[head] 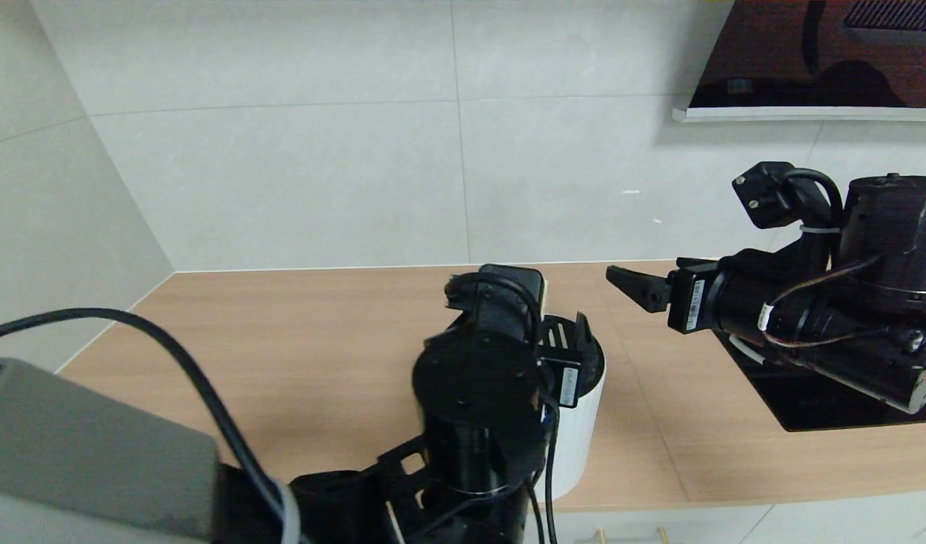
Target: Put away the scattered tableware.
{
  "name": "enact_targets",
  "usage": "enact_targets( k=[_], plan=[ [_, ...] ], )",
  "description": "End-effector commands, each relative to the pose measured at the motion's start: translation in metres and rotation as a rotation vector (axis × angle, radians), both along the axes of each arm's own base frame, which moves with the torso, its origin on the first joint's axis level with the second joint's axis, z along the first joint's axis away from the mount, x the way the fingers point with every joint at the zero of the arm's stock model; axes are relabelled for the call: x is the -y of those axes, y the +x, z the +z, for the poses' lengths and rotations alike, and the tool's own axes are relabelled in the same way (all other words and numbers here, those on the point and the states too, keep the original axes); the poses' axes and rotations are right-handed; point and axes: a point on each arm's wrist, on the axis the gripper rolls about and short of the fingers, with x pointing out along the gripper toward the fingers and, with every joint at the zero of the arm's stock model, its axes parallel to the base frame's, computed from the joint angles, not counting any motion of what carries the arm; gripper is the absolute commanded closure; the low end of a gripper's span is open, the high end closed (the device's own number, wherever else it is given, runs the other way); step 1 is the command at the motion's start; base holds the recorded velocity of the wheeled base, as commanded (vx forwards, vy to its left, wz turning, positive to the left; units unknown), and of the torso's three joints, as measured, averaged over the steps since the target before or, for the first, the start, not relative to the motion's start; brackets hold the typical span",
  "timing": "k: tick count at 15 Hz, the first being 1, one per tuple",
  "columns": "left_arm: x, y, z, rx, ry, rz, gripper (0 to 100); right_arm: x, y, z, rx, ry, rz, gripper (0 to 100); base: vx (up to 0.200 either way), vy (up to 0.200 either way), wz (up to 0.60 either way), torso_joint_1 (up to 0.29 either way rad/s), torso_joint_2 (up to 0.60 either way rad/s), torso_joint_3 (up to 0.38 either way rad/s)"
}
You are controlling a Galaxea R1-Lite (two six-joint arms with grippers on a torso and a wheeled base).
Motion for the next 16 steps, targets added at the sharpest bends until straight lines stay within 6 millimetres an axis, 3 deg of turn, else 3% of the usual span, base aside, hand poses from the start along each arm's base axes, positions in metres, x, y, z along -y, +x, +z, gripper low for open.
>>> enact_targets(
  k=[1, 5, 7, 10, 14, 16],
  plan=[
    [-0.052, -0.019, 0.056, 0.089, -0.117, -0.091, 0, 0.004, -0.006, 0.008, 0.026, 0.018, -0.003, 0, 0.000, 0.000, 0.00, 0.000, 0.00, 0.000],
    [-0.133, -0.035, 0.108, 0.235, -0.225, -0.108, 0, 0.046, -0.038, 0.049, 0.168, 0.100, -0.077, 0, 0.000, 0.000, 0.00, 0.000, 0.00, 0.000],
    [-0.160, -0.057, 0.113, 0.244, -0.225, -0.109, 0, 0.061, -0.065, 0.052, 0.205, 0.118, -0.084, 0, 0.000, 0.000, 0.00, 0.000, 0.00, 0.000],
    [-0.214, -0.079, 0.110, 0.230, -0.169, -0.062, 0, 0.092, -0.119, 0.036, 0.255, 0.131, -0.085, 0, 0.000, 0.000, 0.00, 0.000, 0.00, 0.000],
    [-0.261, -0.121, 0.106, 0.191, -0.123, 0.013, 0, 0.128, -0.170, 0.002, 0.298, 0.132, -0.202, 0, 0.000, 0.000, 0.00, 0.000, 0.00, 0.000],
    [-0.283, -0.152, 0.102, 0.203, -0.121, 0.086, 0, 0.143, -0.201, -0.017, 0.340, 0.089, -0.252, 0, 0.000, 0.000, 0.00, 0.000, 0.00, 0.000]
  ],
)
